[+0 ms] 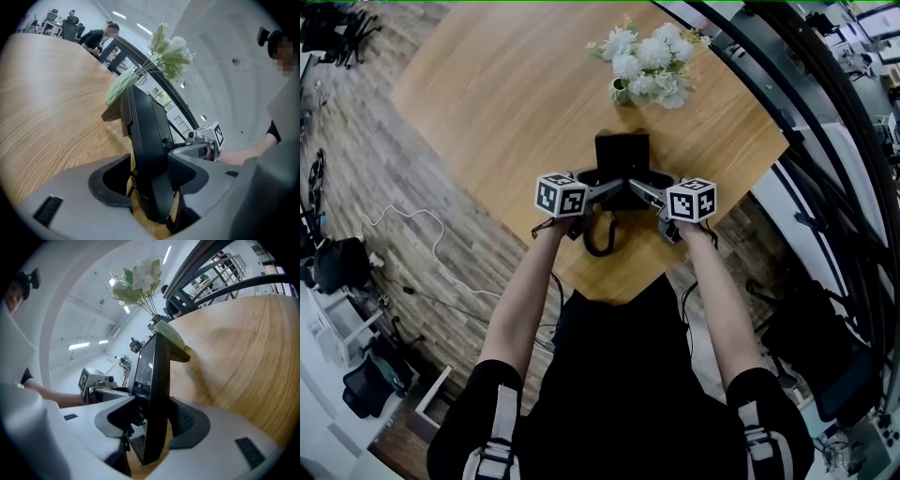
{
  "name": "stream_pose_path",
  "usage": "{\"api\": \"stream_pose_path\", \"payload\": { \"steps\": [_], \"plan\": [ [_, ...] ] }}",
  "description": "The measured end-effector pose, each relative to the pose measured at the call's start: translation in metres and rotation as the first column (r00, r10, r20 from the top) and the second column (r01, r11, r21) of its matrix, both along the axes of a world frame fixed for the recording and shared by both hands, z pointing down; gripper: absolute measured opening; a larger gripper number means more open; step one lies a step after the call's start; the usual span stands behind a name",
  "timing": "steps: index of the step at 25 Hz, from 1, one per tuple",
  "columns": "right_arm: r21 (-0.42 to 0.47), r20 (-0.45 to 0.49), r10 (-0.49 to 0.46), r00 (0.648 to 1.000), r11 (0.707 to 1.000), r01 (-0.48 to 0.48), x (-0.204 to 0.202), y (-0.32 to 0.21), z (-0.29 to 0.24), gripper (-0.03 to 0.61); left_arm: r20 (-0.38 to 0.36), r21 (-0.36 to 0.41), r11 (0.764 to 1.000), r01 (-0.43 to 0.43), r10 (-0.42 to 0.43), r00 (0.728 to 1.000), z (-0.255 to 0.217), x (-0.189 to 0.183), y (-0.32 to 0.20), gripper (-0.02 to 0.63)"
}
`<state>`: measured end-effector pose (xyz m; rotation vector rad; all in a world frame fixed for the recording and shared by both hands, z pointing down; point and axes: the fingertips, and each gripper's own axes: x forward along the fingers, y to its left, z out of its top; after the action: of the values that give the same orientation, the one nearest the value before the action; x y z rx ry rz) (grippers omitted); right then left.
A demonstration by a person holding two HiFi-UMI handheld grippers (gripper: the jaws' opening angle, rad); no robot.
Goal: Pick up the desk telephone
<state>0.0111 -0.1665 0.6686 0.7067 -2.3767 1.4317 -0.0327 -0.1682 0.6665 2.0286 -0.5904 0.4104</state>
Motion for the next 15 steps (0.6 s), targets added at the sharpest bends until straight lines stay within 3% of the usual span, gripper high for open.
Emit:
{"api": "stream_pose_path", "payload": {
  "steps": [15],
  "plan": [
    [0.043,0.002,-0.016,1.0,0.999,0.016,-0.031,0.025,-0.02,0.229,0.006,0.037,0.999,0.009,-0.009,1.0,-0.02,-0.031,0.026,0.259]
  ]
}}
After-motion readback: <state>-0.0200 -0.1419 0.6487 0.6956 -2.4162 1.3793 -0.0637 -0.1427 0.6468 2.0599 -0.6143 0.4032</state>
